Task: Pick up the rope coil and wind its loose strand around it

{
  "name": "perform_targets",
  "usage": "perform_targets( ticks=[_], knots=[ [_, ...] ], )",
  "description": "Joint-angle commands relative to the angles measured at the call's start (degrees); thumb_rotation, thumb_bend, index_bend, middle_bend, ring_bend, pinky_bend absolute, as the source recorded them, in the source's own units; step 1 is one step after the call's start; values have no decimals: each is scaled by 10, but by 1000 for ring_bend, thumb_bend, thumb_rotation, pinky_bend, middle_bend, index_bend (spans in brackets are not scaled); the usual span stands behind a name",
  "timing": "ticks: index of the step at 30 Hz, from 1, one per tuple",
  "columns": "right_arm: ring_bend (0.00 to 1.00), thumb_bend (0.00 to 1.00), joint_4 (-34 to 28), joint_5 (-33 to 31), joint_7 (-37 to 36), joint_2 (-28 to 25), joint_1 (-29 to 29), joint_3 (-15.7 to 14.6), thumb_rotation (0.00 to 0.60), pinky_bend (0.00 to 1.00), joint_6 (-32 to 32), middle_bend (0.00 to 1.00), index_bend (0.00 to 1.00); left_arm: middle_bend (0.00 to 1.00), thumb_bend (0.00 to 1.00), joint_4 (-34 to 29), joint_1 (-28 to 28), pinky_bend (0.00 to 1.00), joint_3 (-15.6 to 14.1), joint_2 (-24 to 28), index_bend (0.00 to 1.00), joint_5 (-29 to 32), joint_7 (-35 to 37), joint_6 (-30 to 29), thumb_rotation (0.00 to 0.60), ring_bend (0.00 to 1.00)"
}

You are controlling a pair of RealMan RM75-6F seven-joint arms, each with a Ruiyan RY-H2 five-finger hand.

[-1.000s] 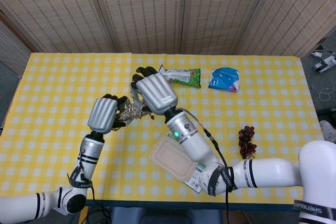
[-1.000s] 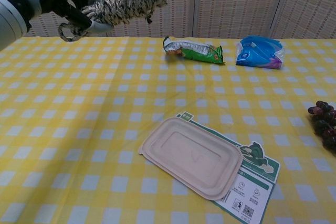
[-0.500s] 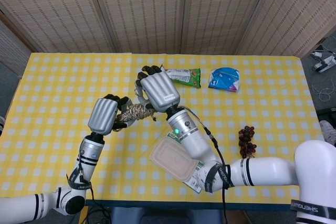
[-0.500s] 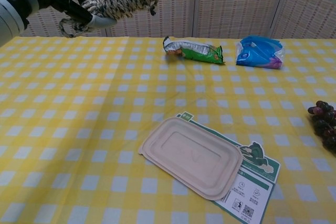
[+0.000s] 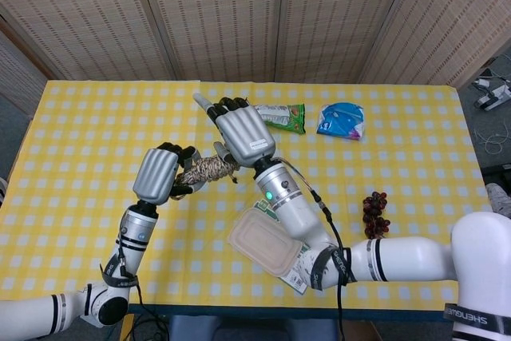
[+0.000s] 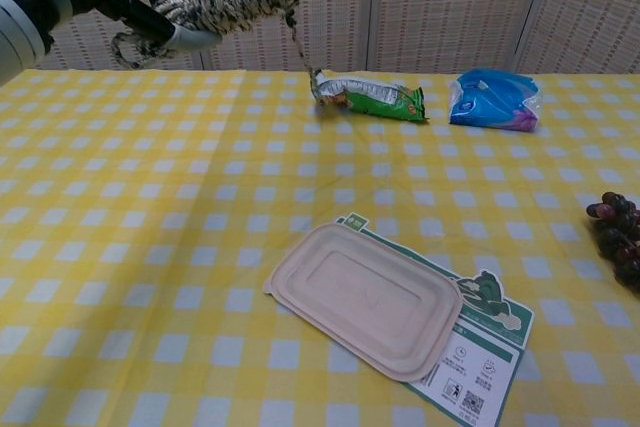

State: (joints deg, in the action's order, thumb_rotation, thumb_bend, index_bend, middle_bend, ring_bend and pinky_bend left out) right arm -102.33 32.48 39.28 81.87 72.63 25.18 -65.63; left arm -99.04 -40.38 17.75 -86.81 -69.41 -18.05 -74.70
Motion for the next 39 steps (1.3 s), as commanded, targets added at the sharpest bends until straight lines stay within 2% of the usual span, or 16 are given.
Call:
perform_targets(
  ticks=[1, 8, 14, 21, 28, 33, 39],
  knots=[
    [173, 311, -4, 6, -7, -3, -2, 2, 600, 214, -1, 284, 56, 768, 246, 1, 0, 446, 0, 0, 783, 3, -2, 2, 600, 584],
    [173, 309, -38, 44, -44, -37, -28, 9, 600, 214, -8, 284, 55, 768, 246, 4, 2, 446, 5, 4, 782, 14, -3, 6, 600, 584],
    [173, 309, -84, 108, -76, -91, -80, -11, 600, 214, -26, 285, 54, 768, 246, 12, 4, 446, 9, 10, 783, 22, -1, 8, 600, 584],
    [173, 331, -139, 200, -124, -171, -175, -67, 600, 214, -53, 285, 54, 768, 246, 23, 11, 446, 12, 20, 782, 27, 10, 6, 600, 584],
    [173, 353, -157, 307, -187, -248, -277, -136, 600, 214, -74, 285, 85, 768, 246, 32, 18, 446, 17, 30, 782, 32, 27, 7, 600, 584],
    [173, 358, -146, 386, -240, -288, -351, -187, 600, 214, -97, 285, 95, 768, 246, 37, 25, 446, 19, 37, 782, 36, 41, 7, 600, 584],
    [173, 368, -99, 466, -280, -299, -432, -236, 600, 217, -150, 282, 117, 768, 246, 45, 30, 446, 17, 46, 782, 35, 48, 8, 600, 584]
  ],
)
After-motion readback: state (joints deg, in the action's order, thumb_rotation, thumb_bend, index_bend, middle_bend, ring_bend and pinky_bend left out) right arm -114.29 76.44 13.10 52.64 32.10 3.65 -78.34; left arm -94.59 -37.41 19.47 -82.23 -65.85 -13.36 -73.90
